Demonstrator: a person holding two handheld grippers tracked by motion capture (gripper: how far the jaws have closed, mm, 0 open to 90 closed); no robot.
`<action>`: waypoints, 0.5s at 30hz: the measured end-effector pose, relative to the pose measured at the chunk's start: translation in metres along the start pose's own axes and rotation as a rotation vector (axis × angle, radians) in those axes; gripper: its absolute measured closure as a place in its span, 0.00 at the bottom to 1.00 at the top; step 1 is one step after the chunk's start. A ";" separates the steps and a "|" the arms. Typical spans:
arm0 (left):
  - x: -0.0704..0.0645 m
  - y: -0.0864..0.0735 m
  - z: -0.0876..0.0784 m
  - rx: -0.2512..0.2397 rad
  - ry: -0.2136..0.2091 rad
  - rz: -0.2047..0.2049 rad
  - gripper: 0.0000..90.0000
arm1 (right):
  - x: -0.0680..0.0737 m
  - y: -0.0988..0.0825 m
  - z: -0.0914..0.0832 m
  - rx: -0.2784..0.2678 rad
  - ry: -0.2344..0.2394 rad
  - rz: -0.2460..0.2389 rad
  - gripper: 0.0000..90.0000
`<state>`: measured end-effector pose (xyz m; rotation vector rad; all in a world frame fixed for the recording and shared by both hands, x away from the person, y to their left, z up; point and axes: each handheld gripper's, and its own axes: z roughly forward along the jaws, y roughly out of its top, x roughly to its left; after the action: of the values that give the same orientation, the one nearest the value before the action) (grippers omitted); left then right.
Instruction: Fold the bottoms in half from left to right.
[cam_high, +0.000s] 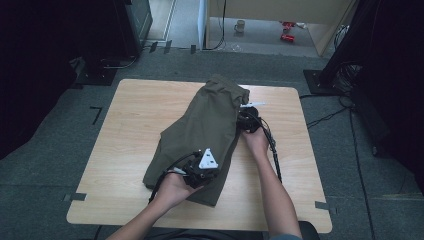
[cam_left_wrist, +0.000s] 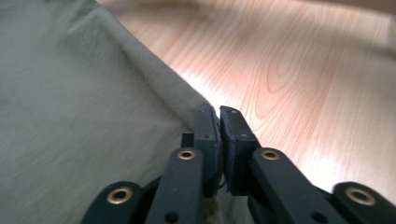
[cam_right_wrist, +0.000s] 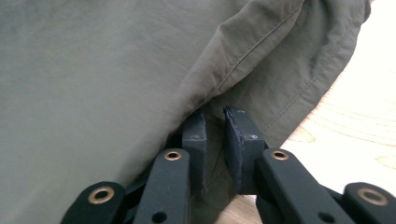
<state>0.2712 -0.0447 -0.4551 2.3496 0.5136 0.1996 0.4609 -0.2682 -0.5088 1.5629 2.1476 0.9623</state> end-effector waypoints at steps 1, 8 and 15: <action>0.001 -0.001 0.003 0.004 -0.011 -0.013 0.94 | 0.000 0.000 0.000 0.002 0.002 0.000 0.85; 0.010 -0.004 -0.002 -0.008 -0.052 -0.039 0.75 | -0.003 0.001 -0.005 0.027 -0.002 0.005 0.80; 0.034 -0.005 -0.027 -0.084 -0.033 -0.089 0.70 | -0.009 0.004 -0.026 0.001 0.010 0.020 0.78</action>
<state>0.2933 -0.0107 -0.4390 2.2394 0.5809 0.1380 0.4516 -0.2846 -0.4883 1.5859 2.1434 0.9781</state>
